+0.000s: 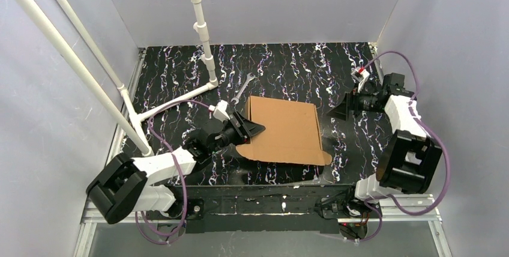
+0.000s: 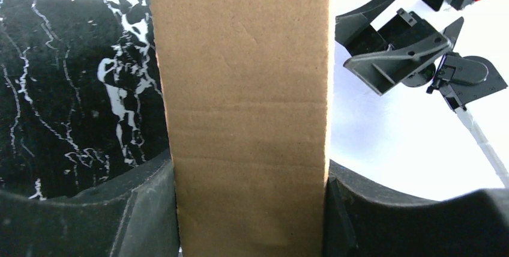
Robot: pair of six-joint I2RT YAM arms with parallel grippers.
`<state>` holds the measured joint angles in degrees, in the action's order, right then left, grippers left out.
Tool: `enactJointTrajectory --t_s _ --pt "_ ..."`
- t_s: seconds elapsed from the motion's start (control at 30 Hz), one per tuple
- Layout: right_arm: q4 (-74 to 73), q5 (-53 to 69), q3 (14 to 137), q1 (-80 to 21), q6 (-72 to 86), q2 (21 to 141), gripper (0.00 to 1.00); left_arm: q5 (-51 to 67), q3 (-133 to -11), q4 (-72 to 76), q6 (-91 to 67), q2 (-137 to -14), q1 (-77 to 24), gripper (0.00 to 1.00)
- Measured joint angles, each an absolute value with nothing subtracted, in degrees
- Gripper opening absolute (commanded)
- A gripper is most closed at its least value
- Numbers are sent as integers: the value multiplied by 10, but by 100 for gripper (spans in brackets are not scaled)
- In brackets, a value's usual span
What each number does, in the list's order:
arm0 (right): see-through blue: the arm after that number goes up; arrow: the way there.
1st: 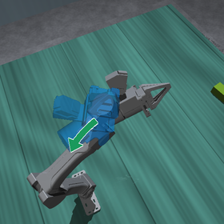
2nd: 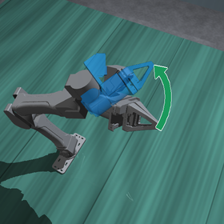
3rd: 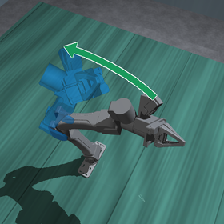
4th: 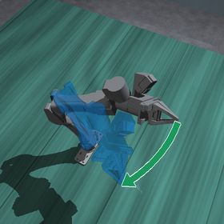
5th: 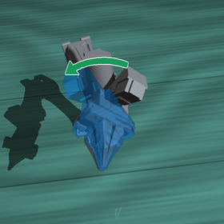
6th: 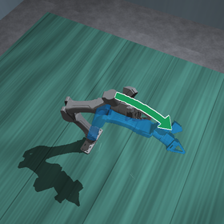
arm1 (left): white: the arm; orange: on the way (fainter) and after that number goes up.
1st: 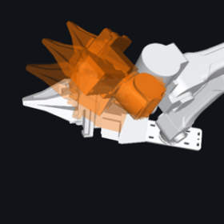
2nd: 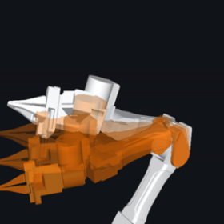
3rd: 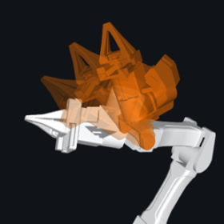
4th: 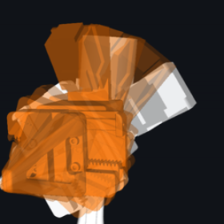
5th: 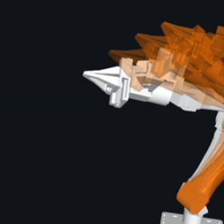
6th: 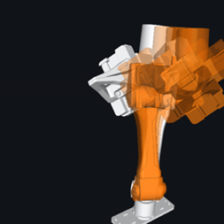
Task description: Fold the paper box
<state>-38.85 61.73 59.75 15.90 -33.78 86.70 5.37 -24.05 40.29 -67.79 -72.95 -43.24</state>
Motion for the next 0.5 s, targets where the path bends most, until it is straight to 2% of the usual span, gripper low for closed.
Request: enactJointTrajectory --t_s 0.17,0.5 --pt "-502 608 635 159 -482 794 98 40 -239 367 -695 -664 -432 37" --pt "-643 618 614 159 -670 632 98 -25 -235 253 -762 -550 -442 37"
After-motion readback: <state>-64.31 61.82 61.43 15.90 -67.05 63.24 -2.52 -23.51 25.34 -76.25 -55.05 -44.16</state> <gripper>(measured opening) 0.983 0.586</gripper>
